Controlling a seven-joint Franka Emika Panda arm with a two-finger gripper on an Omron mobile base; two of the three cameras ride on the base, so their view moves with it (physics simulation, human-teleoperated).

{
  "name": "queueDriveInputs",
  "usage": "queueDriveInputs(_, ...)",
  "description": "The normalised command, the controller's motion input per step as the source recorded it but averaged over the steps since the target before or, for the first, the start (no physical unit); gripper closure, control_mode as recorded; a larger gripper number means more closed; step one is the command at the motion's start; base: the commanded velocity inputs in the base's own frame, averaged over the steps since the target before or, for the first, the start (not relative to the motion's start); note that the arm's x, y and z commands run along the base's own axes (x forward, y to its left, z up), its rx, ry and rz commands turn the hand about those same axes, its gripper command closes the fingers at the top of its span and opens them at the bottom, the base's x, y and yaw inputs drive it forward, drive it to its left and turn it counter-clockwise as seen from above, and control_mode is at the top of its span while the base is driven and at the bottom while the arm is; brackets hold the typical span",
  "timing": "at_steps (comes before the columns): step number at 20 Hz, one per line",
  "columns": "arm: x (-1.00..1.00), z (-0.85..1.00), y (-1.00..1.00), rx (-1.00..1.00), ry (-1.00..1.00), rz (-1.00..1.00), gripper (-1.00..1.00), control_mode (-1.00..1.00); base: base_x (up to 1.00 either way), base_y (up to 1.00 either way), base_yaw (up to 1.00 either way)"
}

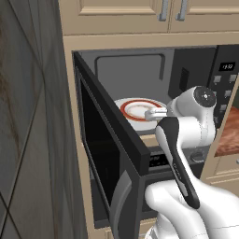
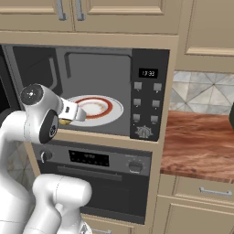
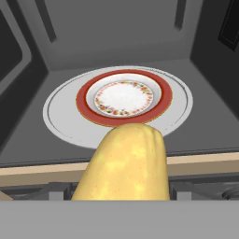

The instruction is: Retrieve the reheated potato from the microwave, then place the potato, cheese, and condiment on the cutting board.

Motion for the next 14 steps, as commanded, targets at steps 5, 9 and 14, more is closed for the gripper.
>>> queueDriveInputs(5, 0.0, 0.0, 0.0, 0.0, 0.0, 0.0, 1.0, 1.0, -0.05, 0.0, 0.0)
queueDriveInputs(9, 0.0, 0.0, 0.0, 0.0, 0.0, 0.0, 1.0, 1.0, -0.22, 0.01, -0.02)
queueDriveInputs(14, 0.0, 0.0, 0.0, 0.0, 0.0, 0.0, 1.0, 1.0, -0.5, 0.0, -0.05)
